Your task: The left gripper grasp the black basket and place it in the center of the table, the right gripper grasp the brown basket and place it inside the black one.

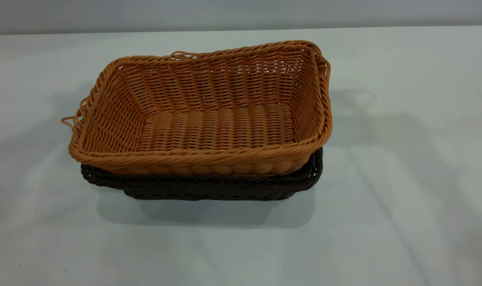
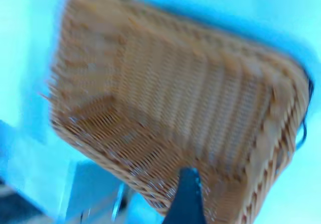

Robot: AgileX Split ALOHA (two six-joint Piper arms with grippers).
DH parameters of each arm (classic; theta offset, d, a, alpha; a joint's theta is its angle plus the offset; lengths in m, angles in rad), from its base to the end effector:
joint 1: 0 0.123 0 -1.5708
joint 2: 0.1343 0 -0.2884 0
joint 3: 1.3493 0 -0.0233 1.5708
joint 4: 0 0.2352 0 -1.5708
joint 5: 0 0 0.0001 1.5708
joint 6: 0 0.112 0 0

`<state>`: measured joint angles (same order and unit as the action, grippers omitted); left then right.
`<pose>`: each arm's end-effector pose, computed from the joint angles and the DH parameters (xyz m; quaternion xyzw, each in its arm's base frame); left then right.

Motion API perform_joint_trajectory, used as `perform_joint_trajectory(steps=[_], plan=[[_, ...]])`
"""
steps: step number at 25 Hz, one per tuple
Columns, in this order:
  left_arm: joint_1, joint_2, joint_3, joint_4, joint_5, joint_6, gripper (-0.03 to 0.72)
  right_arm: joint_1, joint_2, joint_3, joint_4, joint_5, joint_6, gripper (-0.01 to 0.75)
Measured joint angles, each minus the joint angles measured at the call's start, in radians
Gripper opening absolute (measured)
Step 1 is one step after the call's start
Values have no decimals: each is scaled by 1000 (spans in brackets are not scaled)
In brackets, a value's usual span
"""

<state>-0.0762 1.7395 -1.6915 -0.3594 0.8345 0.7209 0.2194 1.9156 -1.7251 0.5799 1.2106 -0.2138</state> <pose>0.3949 -0.0594 0.3560 0.2972 0.8632 -0.0415 0.4061 0.3773 0.1430 0.2865 -0.1401 0.9423 0.2786 0.1220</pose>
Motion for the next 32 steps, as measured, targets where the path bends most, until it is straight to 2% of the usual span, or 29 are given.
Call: perform_joint_trajectory(steps=[7, 12, 15, 26, 32], plan=[[1, -189, 0, 97, 199, -198, 575, 0, -256, -16, 4, 30, -11, 583], [1, -309, 0, 167, 236, -346, 575, 0, -429, -14, 4, 42, -14, 583], [1, -371, 0, 200, 315, -410, 575, 0, -542, 25, 7, 44, -14, 583], [1, -539, 39, 288, 332, -532, 575, 0, -948, 411, 8, 48, -24, 583], [1, -703, 281, 288, 332, -595, 575, 0, -1210, 657, 8, 51, -24, 583]])
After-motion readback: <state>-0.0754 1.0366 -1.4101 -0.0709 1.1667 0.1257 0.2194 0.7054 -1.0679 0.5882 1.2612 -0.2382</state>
